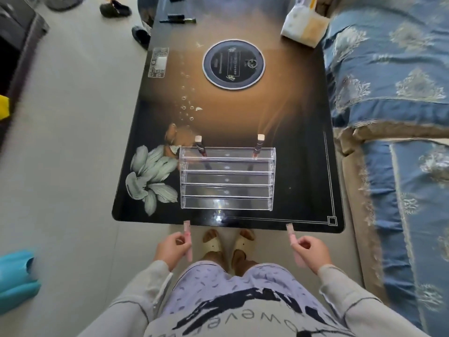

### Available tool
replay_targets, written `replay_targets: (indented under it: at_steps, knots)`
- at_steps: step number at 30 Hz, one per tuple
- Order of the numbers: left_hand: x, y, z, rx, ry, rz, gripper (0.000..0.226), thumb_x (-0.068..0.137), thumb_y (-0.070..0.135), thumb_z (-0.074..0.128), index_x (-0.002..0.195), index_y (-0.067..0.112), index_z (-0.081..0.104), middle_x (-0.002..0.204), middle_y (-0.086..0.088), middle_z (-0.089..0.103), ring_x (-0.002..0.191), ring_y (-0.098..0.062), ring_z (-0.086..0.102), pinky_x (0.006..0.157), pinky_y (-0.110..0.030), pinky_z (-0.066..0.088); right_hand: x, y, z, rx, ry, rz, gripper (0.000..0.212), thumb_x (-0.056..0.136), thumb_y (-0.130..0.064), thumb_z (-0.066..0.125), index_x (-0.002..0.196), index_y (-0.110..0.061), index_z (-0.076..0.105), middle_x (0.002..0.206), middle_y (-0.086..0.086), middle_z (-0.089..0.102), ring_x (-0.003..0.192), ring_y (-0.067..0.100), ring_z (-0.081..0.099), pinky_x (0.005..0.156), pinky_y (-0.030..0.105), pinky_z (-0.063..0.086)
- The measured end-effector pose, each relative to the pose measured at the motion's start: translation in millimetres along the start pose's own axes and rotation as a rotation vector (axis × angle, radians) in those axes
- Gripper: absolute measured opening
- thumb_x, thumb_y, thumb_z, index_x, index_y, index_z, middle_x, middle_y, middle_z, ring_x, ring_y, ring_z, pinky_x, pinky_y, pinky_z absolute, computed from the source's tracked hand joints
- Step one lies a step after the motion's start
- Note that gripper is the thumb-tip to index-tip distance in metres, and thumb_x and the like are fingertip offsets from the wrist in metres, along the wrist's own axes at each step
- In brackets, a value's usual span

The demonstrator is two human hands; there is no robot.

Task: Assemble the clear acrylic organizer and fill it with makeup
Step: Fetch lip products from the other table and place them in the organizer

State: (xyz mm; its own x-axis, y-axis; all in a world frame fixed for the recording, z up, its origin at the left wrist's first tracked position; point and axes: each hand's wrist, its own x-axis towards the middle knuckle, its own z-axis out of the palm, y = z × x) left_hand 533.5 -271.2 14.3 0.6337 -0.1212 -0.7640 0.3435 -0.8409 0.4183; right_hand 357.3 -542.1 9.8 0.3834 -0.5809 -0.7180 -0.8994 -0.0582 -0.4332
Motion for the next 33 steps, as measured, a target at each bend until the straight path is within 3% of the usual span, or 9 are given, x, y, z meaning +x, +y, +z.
replay_targets:
  at_steps: [3,6,9,11,14,17,21,26,33]
  knots:
    - [15,25,-4,-0.058,0.021,0.079,0.015,0.083,0.013,0.062,0.069,0.018,0.06,0.073,-0.006,0.063,0.074,-0.024,0.059,0.064,-0.029,0.046,11,-29,-4,0.064,-0.035,-0.07,0.014,0.084,-0.012,0.062,0.07,-0.011,0.061,0.063,0.0,0.056,0.061,0.015,0.048,0.051,0.011,0.037]
    - [26,53,-13,-0.145,0.083,0.153,0.017,0.082,0.013,0.064,0.067,0.018,0.06,0.07,-0.003,0.063,0.069,-0.02,0.058,0.05,-0.021,0.053,20,-62,-4,0.14,-0.027,-0.13,0.014,0.084,-0.011,0.062,0.07,-0.014,0.06,0.073,0.006,0.06,0.061,0.017,0.052,0.06,0.025,0.045]
    - [37,79,-23,-0.196,0.137,0.258,0.018,0.081,0.011,0.065,0.068,0.02,0.057,0.072,-0.001,0.063,0.068,-0.016,0.06,0.066,-0.029,0.053,27,-94,-4,0.223,-0.016,-0.191,0.016,0.083,-0.008,0.06,0.069,-0.014,0.057,0.08,0.01,0.065,0.073,0.022,0.06,0.075,0.038,0.057]
    - [43,91,-28,-0.138,0.207,0.336,0.016,0.079,0.013,0.067,0.068,0.021,0.057,0.072,0.0,0.066,0.065,-0.009,0.059,0.064,-0.017,0.044,34,-112,-5,0.216,-0.009,-0.247,0.006,0.079,-0.009,0.063,0.076,-0.005,0.063,0.07,-0.002,0.069,0.069,0.012,0.064,0.073,0.026,0.058]
    - [53,106,-31,-0.117,0.284,0.391,0.006,0.076,0.017,0.071,0.074,0.017,0.064,0.072,0.001,0.067,0.063,-0.009,0.058,0.057,-0.004,0.037,41,-138,-7,0.212,0.032,-0.308,0.012,0.075,-0.012,0.069,0.08,-0.002,0.063,0.064,-0.011,0.062,0.064,0.005,0.058,0.055,0.003,0.047]
    - [62,118,-31,-0.136,0.339,0.415,0.008,0.076,0.015,0.072,0.079,0.01,0.067,0.073,0.002,0.064,0.068,-0.013,0.058,0.062,-0.009,0.038,47,-158,-3,0.185,0.11,-0.381,0.012,0.078,-0.013,0.07,0.082,-0.012,0.059,0.075,-0.007,0.06,0.07,0.008,0.055,0.06,0.004,0.042]
    - [74,127,-30,-0.144,0.388,0.446,0.012,0.08,0.017,0.069,0.083,0.005,0.067,0.078,-0.006,0.067,0.073,-0.017,0.058,0.071,-0.019,0.045,57,-169,6,0.135,0.238,-0.447,0.01,0.088,-0.013,0.058,0.091,-0.005,0.064,0.092,0.006,0.065,0.081,0.014,0.056,0.078,0.022,0.047]
    - [86,129,-28,-0.12,0.41,0.435,0.011,0.081,0.013,0.067,0.085,0.004,0.069,0.082,-0.012,0.071,0.072,-0.016,0.057,0.063,-0.014,0.036,69,-171,15,0.075,0.269,-0.445,0.011,0.088,-0.01,0.059,0.092,-0.004,0.066,0.097,0.011,0.069,0.084,0.015,0.058,0.08,0.019,0.043]
    - [96,129,-28,-0.105,0.349,0.415,0.011,0.081,0.014,0.067,0.083,0.003,0.067,0.081,-0.012,0.07,0.075,-0.021,0.062,0.074,-0.025,0.048,73,-171,20,-0.012,0.237,-0.465,0.012,0.09,-0.01,0.055,0.095,-0.004,0.065,0.104,0.012,0.067,0.093,0.021,0.061,0.089,0.026,0.047]
